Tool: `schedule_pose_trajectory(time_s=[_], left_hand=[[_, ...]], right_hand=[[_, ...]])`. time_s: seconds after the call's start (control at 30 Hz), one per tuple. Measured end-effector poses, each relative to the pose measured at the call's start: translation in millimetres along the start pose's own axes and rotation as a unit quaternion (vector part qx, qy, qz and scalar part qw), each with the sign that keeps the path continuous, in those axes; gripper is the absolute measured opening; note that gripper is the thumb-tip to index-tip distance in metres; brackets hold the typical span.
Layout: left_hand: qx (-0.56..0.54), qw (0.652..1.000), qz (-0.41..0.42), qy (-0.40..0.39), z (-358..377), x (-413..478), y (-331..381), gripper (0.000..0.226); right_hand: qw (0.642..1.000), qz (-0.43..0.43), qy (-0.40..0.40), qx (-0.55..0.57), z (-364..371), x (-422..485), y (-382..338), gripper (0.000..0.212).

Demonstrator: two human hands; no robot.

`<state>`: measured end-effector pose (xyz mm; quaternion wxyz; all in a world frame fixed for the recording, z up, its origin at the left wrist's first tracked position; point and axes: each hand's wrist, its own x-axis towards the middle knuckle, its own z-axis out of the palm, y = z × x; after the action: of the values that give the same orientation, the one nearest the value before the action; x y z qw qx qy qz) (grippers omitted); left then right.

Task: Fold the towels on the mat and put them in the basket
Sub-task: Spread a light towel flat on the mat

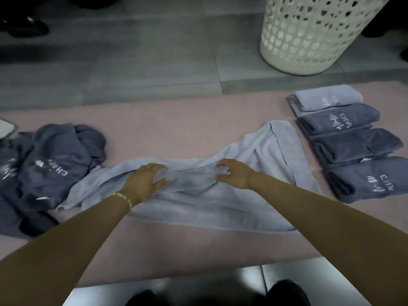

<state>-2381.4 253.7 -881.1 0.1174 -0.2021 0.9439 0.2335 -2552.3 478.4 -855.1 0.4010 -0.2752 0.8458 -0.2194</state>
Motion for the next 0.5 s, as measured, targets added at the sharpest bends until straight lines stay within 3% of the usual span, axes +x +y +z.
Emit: schedule_pose_trajectory(time_s=[0.13,0.23,0.37,0.43,0.5], left_hand=[[-0.006,0.997,-0.057,0.047,-7.9,-42.1,-64.3,0.073],[0.01,0.992,-0.092,0.083,-8.3,-54.3,-107.3,0.098],[0.092,0.974,-0.108,0.175,-14.3,-50.6,-137.7,0.081],[0.138,0.975,-0.131,0.119,-21.0,-45.6,-147.6,0.078],[0.096,0.985,-0.133,0.055,-26.6,-43.5,-154.3,0.062]], right_hand=[[0.996,-0.068,-0.05,-0.009,58.6,21.1,-59.9,0.052],[0.994,-0.097,-0.025,0.048,94.7,36.2,-83.0,0.053],[0.991,-0.123,0.028,0.037,117.3,65.2,-94.3,0.06],[0.99,-0.131,0.042,0.017,123.8,76.1,-100.8,0.068],[0.988,-0.149,0.038,-0.006,129.3,80.7,-112.3,0.076]])
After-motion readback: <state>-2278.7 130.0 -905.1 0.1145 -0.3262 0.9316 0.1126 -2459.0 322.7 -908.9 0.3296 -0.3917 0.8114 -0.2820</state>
